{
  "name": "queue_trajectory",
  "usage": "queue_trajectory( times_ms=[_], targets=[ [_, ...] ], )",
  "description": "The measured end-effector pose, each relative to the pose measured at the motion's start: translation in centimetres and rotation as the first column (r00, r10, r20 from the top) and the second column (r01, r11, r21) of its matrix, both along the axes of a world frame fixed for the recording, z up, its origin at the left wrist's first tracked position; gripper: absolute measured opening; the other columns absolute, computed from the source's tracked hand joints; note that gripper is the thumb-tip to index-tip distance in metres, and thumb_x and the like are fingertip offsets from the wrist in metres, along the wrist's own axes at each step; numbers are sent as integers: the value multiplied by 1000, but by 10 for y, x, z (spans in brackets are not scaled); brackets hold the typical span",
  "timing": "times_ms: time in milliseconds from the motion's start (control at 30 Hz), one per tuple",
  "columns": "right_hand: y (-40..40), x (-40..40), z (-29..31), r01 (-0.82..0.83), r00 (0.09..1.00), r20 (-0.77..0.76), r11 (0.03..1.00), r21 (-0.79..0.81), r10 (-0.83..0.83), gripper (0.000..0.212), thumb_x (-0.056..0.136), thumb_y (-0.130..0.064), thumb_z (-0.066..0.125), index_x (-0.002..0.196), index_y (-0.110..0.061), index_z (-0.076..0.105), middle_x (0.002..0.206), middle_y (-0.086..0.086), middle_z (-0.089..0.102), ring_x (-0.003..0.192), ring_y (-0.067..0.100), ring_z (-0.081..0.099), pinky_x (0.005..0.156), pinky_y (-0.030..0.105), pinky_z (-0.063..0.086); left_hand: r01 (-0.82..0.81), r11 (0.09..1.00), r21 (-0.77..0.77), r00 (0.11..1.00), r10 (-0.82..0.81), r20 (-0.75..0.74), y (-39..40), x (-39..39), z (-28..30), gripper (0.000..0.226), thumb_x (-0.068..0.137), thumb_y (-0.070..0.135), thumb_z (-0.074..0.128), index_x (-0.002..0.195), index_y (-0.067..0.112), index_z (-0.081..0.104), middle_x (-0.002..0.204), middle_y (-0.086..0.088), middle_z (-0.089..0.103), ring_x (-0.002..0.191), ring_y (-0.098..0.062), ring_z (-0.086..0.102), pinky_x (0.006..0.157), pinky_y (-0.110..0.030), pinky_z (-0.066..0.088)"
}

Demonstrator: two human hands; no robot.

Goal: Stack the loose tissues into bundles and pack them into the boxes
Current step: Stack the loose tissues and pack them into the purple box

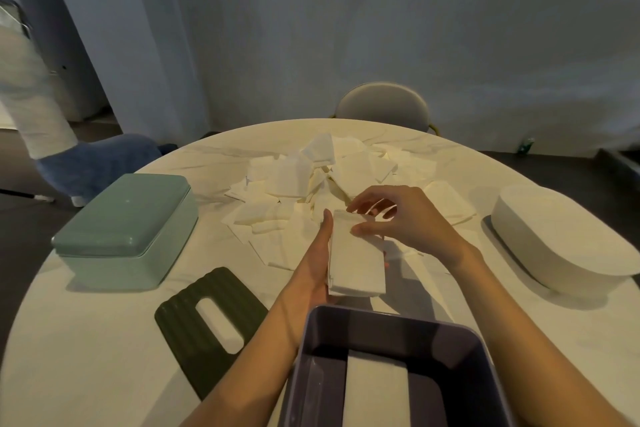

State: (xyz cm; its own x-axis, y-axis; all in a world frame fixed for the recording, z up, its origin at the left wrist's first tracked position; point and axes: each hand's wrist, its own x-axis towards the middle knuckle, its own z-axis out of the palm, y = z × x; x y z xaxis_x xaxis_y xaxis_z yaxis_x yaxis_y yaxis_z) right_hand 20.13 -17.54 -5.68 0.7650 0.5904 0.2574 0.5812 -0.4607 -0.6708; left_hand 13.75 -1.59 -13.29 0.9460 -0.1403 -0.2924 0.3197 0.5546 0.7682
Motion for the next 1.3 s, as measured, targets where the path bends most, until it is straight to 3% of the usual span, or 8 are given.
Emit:
queue_trajectory(
  times_ms=[400,500,567,667,767,967,1100,1300],
  targets=[
    [-16,-8,0,-59,990,-134,991,-122,42,60,73,-54,84,125,-47,56,116,-29,57,103,3,60,77,10,54,248,968,48,960,-252,126,-5,-19,32,100,62,87,64,134,19,51,105,-10,75,89,-24,75,74,-34,64],
    [-28,-21,-1,-95,978,-195,989,-114,72,71,68,-62,83,132,-49,53,124,-28,58,109,2,61,85,13,54,331,938,103,939,-338,61,-4,-26,34,77,90,78,23,130,20,53,99,-6,78,83,-20,75,73,-30,63],
    [-38,-29,-5,-92,977,-197,994,-53,80,63,72,-54,85,128,-40,61,116,-23,65,104,5,65,83,16,56,333,929,162,939,-343,39,-3,-33,40,74,90,77,32,128,20,58,104,-7,77,91,-21,74,85,-32,60],
    [-53,-40,-17,6,972,-235,997,83,14,46,80,-40,84,122,-31,68,109,-16,72,99,7,67,81,21,58,160,847,507,938,-291,189,8,-35,36,91,58,78,81,131,27,58,122,-3,69,108,-22,68,94,-35,57],
    [-63,-50,-36,172,959,-254,969,178,-124,46,80,-36,84,122,-30,67,111,-15,71,97,2,67,77,19,56,-170,669,724,876,-233,421,14,-34,27,55,72,39,91,118,30,62,118,5,65,108,-11,64,91,-26,56],
    [-61,-59,-66,220,945,-297,940,262,-138,54,81,-11,83,127,-25,57,120,-8,67,111,12,66,91,28,59,-296,569,767,857,-196,477,-1,-30,13,46,80,36,81,118,21,59,115,10,61,105,1,59,86,-9,45],
    [-38,-70,-68,223,939,-326,917,330,-111,87,76,-7,84,145,-34,37,133,-8,51,118,12,58,93,24,55,-434,633,641,875,127,467,-26,-31,14,25,97,37,67,116,22,62,112,13,64,101,8,58,83,-5,42],
    [-27,-70,-69,145,969,-245,891,429,-39,100,68,-9,74,153,-33,26,135,-27,46,120,-6,53,94,16,50,-559,644,523,819,333,467,-36,-24,11,17,101,36,62,108,20,62,104,11,66,98,0,59,89,-17,46]
  ],
)
